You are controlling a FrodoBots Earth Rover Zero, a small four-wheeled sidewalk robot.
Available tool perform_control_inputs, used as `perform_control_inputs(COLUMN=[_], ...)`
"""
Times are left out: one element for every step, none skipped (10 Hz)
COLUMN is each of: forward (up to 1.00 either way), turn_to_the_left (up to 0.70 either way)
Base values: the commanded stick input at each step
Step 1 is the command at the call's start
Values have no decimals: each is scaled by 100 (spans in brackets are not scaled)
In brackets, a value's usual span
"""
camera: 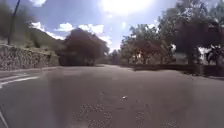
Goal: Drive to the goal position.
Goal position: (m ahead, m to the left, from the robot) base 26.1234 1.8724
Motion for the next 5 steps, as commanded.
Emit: perform_control_inputs(forward=[50, 50, 50, 50, 50], turn_to_the_left=[0, 0, 0, 0, 0])
